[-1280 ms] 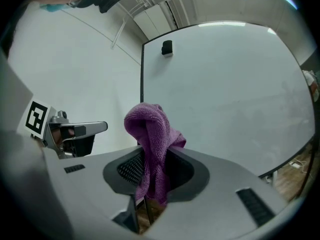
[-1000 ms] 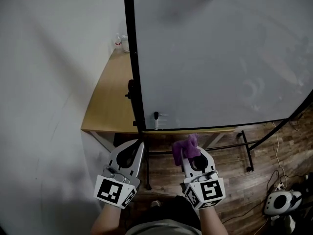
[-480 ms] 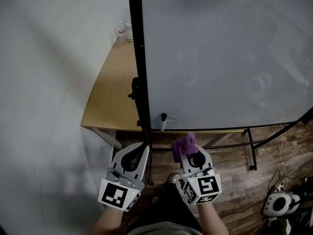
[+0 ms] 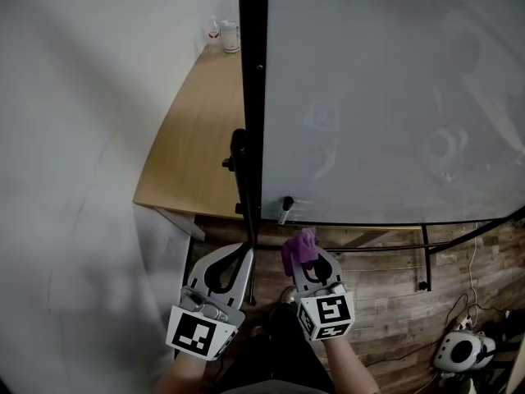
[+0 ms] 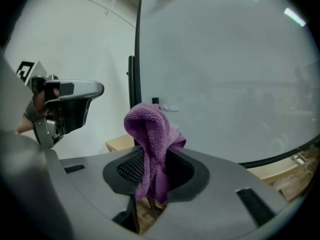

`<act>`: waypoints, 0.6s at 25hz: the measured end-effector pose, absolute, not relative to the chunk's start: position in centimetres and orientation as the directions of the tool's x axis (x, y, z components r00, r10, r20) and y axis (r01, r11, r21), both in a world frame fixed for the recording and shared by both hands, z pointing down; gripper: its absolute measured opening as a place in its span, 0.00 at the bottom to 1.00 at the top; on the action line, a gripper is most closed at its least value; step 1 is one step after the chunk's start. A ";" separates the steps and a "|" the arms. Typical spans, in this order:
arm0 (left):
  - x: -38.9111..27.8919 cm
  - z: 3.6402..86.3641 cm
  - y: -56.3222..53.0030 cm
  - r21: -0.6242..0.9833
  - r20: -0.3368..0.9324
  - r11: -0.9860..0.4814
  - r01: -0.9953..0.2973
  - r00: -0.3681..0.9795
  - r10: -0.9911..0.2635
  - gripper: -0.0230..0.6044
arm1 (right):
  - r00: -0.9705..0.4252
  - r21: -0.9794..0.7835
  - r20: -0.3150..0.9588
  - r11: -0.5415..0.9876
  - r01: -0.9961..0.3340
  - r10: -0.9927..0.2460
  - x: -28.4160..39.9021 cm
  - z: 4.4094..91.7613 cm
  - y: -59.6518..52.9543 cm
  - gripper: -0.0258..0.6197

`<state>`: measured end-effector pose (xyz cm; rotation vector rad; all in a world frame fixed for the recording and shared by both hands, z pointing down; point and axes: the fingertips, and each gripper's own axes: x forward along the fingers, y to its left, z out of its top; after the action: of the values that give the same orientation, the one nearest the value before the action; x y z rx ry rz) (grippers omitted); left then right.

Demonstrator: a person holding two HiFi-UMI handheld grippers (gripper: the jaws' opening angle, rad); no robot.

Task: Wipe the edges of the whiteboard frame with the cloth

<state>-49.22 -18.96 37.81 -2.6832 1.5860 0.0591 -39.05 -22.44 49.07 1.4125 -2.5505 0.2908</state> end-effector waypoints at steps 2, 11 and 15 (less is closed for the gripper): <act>-49.3 38.6 -19.1 0.023 -0.014 -0.480 -0.877 0.480 -0.877 0.07 | -0.531 -0.066 0.294 0.537 -0.841 -0.795 -39.9 50.3 -22.7 0.20; -50.1 40.9 -18.9 0.037 0.019 -0.466 -0.884 0.467 -0.884 0.07 | -0.580 -0.077 0.351 0.595 -0.800 -0.735 -44.2 54.6 -23.8 0.20; -50.9 41.8 -18.6 0.051 0.027 -0.451 -0.891 0.452 -0.891 0.07 | -0.593 -0.078 0.361 0.611 -0.788 -0.719 -45.9 55.9 -24.6 0.20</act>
<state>-50.94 -18.56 41.77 -2.7264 1.6751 0.0057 -45.85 -24.64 55.88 1.2237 -2.5447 0.3315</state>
